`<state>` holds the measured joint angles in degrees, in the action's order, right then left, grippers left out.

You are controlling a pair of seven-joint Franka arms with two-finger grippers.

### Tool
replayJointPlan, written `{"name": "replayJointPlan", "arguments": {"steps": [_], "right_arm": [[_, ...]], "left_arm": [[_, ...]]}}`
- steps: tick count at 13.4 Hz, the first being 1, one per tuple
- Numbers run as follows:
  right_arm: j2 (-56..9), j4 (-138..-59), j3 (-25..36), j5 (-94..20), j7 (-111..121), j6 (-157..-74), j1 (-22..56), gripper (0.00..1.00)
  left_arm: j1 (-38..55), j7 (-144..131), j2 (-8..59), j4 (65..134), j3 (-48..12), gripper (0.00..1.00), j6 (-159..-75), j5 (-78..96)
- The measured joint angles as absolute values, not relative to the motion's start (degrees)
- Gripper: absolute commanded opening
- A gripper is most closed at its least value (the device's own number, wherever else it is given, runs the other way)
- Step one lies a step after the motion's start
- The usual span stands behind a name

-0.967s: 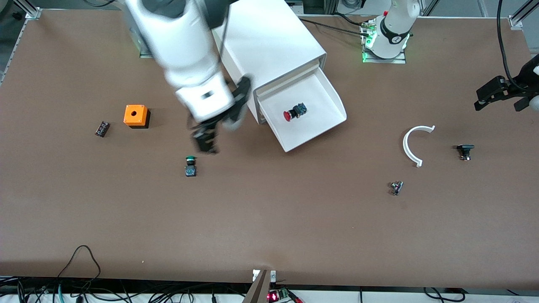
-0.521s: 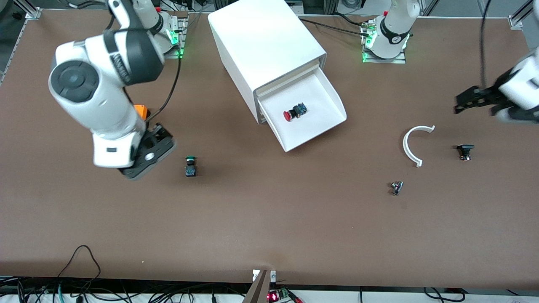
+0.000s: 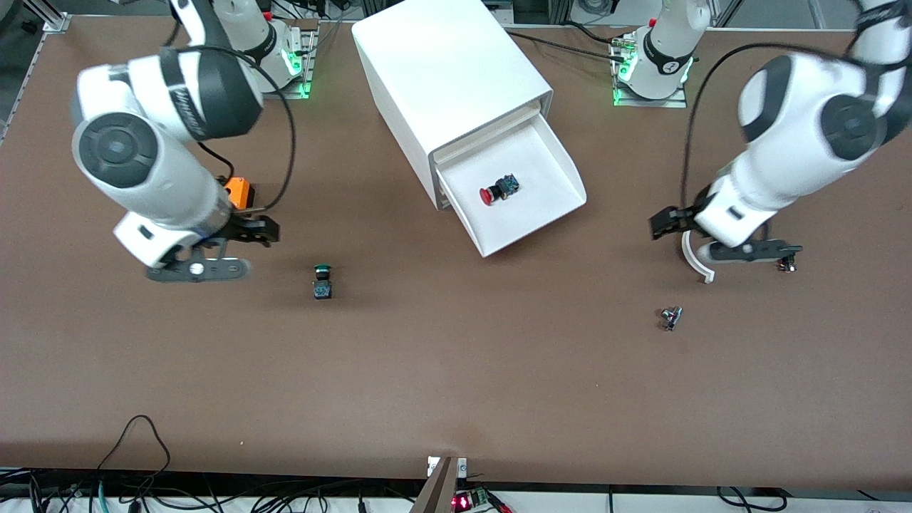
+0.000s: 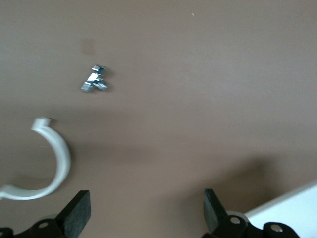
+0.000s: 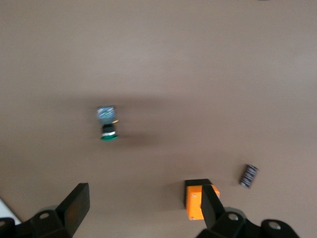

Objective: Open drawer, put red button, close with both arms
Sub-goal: 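Move the left gripper to the drawer front while the right gripper returns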

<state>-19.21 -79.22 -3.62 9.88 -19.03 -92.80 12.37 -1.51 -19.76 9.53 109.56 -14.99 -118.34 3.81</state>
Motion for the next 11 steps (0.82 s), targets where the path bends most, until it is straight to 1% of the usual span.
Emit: {"name": "replayJointPlan", "arguments": {"steps": [2,3,6,8,11], "right_arm": [[-16.9,-77.9,2.1,9.4,-18.9,-92.3,10.6,1.0],[-16.2,-78.0,2.9,8.1,-18.7,-92.3,8.4,1.0],[-14.1,-80.7,3.1,2.8,-16.0,-94.1,2.4,1.0],[-12.5,-83.7,3.1,2.4,-11.1,-96.0,1.2,1.0],[-11.3,-85.9,3.9,2.4,-3.2,-96.0,0.8,1.0]], "left_arm": [[2.2,-26.1,14.2,110.3,-15.1,1.0,-124.0,3.8],[4.3,-29.4,16.3,110.3,-15.2,1.0,-126.1,3.8],[9.6,-36.2,21.1,110.3,-15.2,1.0,-129.6,3.8],[12.1,-38.2,22.6,110.5,-15.3,1.0,-129.9,3.8],[14.6,-42.2,22.6,111.5,-15.8,1.0,-129.9,3.8]]}}
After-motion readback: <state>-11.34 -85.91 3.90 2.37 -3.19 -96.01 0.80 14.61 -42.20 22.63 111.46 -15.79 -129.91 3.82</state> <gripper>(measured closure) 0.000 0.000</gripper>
